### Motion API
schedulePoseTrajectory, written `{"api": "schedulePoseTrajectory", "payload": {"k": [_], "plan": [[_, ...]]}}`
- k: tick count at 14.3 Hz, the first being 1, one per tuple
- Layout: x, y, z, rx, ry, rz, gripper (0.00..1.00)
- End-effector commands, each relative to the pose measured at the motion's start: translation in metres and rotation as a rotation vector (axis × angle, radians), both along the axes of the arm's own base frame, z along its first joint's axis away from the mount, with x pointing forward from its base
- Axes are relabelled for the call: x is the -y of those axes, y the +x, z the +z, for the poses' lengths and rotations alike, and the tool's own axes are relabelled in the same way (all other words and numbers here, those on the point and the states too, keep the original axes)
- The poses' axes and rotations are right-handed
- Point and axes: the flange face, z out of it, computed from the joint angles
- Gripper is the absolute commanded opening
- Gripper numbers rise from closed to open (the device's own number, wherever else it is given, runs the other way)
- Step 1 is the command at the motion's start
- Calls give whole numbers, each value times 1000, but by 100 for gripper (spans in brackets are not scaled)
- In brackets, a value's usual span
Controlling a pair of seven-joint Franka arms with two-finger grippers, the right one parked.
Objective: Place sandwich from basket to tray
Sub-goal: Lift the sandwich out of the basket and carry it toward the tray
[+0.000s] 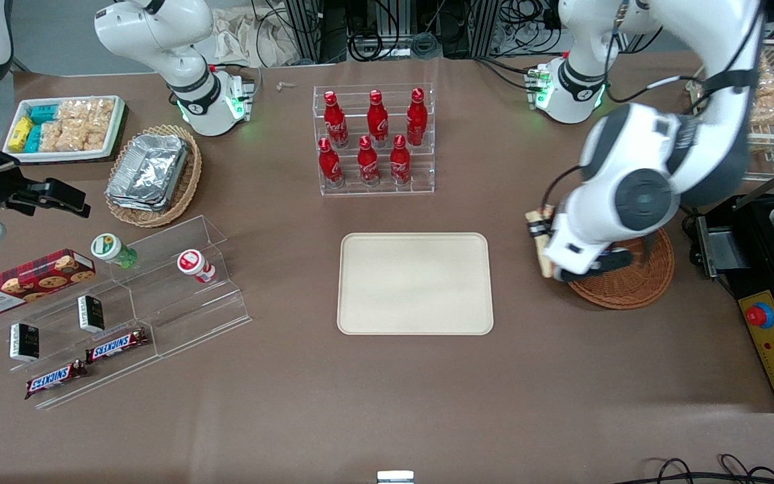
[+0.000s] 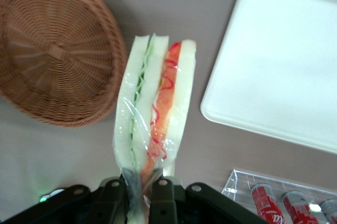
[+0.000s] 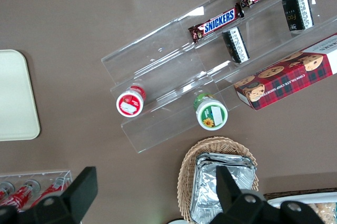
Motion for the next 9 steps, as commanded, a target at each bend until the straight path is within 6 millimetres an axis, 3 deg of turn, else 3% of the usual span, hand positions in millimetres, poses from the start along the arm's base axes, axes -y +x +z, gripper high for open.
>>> {"api": "schedulePoseTrajectory", "payload": {"k": [1,3,9], "plan": [[61,11,-43,-16,-10,-54,6],[75,17,-57,43,-55,-53,6],[91,32,-151,52,-78,-68,6]]}}
